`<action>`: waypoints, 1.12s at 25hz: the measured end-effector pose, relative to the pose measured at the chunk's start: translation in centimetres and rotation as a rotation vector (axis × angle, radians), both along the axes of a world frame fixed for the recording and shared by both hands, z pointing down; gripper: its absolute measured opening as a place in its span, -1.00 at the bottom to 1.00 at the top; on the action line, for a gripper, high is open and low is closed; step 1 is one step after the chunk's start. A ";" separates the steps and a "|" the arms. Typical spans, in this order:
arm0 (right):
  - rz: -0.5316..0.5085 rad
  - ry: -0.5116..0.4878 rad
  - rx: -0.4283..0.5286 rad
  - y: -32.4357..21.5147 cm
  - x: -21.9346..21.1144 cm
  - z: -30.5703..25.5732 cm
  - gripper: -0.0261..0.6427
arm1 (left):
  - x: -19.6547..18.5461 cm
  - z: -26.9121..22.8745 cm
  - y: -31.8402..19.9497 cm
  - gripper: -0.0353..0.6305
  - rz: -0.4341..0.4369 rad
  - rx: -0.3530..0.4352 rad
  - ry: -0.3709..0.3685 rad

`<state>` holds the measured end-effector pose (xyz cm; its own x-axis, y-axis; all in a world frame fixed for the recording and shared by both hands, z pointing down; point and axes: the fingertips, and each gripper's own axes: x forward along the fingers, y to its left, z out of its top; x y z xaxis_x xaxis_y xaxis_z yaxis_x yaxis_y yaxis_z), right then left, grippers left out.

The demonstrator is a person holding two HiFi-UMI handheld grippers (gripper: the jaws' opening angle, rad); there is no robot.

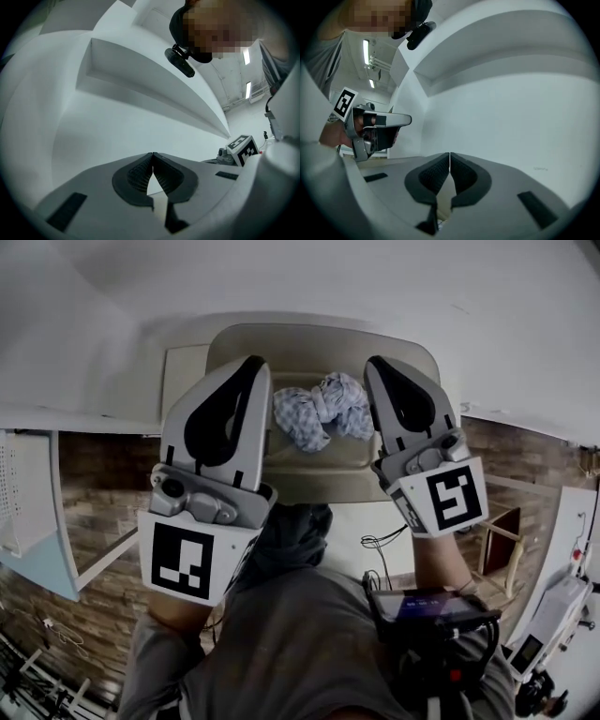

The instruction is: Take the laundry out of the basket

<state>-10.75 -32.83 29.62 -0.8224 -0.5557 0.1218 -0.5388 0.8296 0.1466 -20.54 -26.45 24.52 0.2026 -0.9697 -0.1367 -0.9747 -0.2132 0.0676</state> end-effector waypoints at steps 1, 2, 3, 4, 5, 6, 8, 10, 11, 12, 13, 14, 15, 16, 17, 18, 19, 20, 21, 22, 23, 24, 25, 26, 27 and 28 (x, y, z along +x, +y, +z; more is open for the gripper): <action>-0.020 0.013 -0.009 -0.3 -0.5 0.7 -0.89 | -0.3 0.3 -0.4 -0.87 -0.004 -0.001 0.002; -0.041 0.030 -0.016 -0.5 -1.0 1.4 -0.89 | -0.6 0.7 -0.9 -0.87 -0.007 -0.002 0.005; -0.061 0.053 -0.022 -0.7 -1.5 2.1 -0.89 | -0.8 1.1 -1.3 -0.87 -0.011 -0.005 0.008; -0.081 0.078 -0.029 -0.8 -1.9 3.0 -0.89 | -1.0 1.6 -1.6 -0.87 -0.015 -0.011 0.012; -0.102 0.103 -0.039 -0.9 -2.2 3.9 -0.89 | -1.2 2.1 -1.9 -0.87 -0.018 -0.019 0.016; -0.121 0.124 -0.052 -0.8 -2.5 4.9 -0.89 | -1.3 2.5 -2.1 -0.87 -0.019 -0.027 0.022; -0.157 0.152 -0.085 -0.8 -3.1 6.7 -0.89 | -1.3 3.2 -2.6 -0.87 -0.016 -0.037 0.035; -0.191 0.181 -0.111 -0.8 -3.5 8.2 -0.89 | -1.2 3.6 -3.1 -0.87 -0.008 -0.042 0.036; -0.209 0.203 -0.117 -0.7 -3.6 8.9 -0.89 | -1.1 3.8 -3.2 -0.87 -0.005 -0.044 0.035; -0.228 0.229 -0.121 -0.5 -3.7 9.7 -0.89 | -1.1 3.9 -3.4 -0.87 -0.002 -0.048 0.034; -0.249 0.256 -0.124 -0.2 -3.8 10.3 -0.89 | -1.1 4.1 -3.5 -0.87 -0.001 -0.050 0.035; -0.271 0.281 -0.130 0.1 -3.9 11.0 -0.89 | -1.1 4.2 -3.5 -0.87 -0.001 -0.051 0.036; -0.296 0.306 -0.138 0.5 -4.0 11.6 -0.89 | -1.2 4.2 -3.5 -0.87 -0.001 -0.050 0.038; -0.322 0.332 -0.146 1.0 -4.2 12.3 -0.89 | -1.2 4.2 -3.6 -0.87 -0.002 -0.049 0.039; -0.350 0.360 -0.153 1.5 -4.3 13.0 -0.89 | -1.2 4.2 -3.6 -0.87 -0.002 -0.048 0.040; -0.379 0.391 -0.158 2.0 -4.3 13.7 -0.88 | -1.2 4.2 -3.6 -0.87 -0.002 -0.047 0.041; -0.409 0.423 -0.161 2.6 -4.4 14.4 -0.85 | -1.2 4.1 -3.6 -0.87 -0.003 -0.046 0.043; -0.438 0.452 -0.162 3.1 -4.5 15.1 -0.82 | -1.2 4.1 -3.6 -0.87 -0.003 -0.044 0.044; -0.465 0.475 -0.164 3.6 -4.6 15.8 -0.81 | -1.2 4.0 -3.6 -0.87 -0.003 -0.042 0.045; -0.489 0.495 -0.166 3.9 -4.6 16.4 -0.79 | -1.2 3.9 -3.6 -0.87 -0.002 -0.040 0.046; -0.511 0.516 -0.167 4.2 -4.7 16.9 -0.74 | -1.2 3.9 -3.5 -0.87 -0.001 -0.039 0.047; -0.527 0.539 -0.166 4.4 -4.7 17.4 -0.67 | -1.2 3.8 -3.5 -0.87 0.000 -0.037 0.049; -0.539 0.562 -0.165 4.4 -4.7 17.9 -0.63 | -1.2 3.8 -3.5 -0.87 0.000 -0.037 0.052; -0.549 0.584 -0.166 4.4 -4.8 18.4 -0.59 | -1.2 3.8 -3.4 -0.87 0.001 -0.039 0.054; -0.558 0.605 -0.167 4.4 -4.8 18.9 -0.52 | -1.2 3.9 -3.3 -0.87 0.002 -0.040 0.056; -0.568 0.625 -0.168 4.5 -4.8 19.4 -0.46 | -1.2 3.9 -3.3 -0.87 0.003 -0.040 0.058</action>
<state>-15.56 -28.38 48.98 -0.7251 -0.0142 0.6885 0.1031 0.9863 0.1290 -21.73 -29.73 28.44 0.1984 -0.9740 -0.1095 -0.9682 -0.2121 0.1327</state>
